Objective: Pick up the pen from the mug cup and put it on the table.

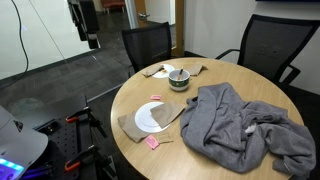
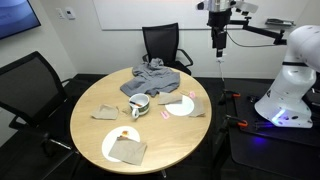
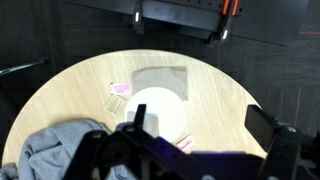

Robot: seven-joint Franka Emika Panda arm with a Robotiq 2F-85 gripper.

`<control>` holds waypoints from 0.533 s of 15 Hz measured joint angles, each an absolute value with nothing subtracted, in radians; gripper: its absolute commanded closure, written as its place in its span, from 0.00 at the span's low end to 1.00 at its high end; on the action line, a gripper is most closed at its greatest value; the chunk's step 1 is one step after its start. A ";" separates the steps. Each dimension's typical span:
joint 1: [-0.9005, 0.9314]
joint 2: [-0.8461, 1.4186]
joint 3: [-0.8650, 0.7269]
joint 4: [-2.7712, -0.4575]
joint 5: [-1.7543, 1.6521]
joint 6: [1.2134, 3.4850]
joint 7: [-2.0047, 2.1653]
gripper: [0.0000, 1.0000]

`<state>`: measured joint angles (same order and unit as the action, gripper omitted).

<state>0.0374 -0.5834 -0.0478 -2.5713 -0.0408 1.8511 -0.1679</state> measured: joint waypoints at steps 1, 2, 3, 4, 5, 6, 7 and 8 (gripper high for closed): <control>0.042 -0.563 -0.048 -2.562 -0.034 1.887 -0.175 0.00; 0.046 -0.542 -0.048 -2.553 -0.026 1.928 -0.176 0.00; 0.051 -0.521 -0.048 -2.546 -0.018 1.969 -0.177 0.00; 0.054 -0.499 -0.048 -2.538 -0.012 2.009 -0.177 0.00; 0.059 -0.476 -0.047 -2.530 -0.006 2.045 -0.177 0.00; 0.063 -0.452 -0.046 -2.523 -0.004 2.081 -0.177 0.00; 0.064 -0.425 -0.043 -2.517 -0.003 2.121 -0.177 0.00; 0.064 -0.397 -0.039 -2.510 -0.003 2.161 -0.177 0.00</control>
<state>0.0642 -0.3967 -0.0389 -2.5103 -0.0033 2.1612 -0.1766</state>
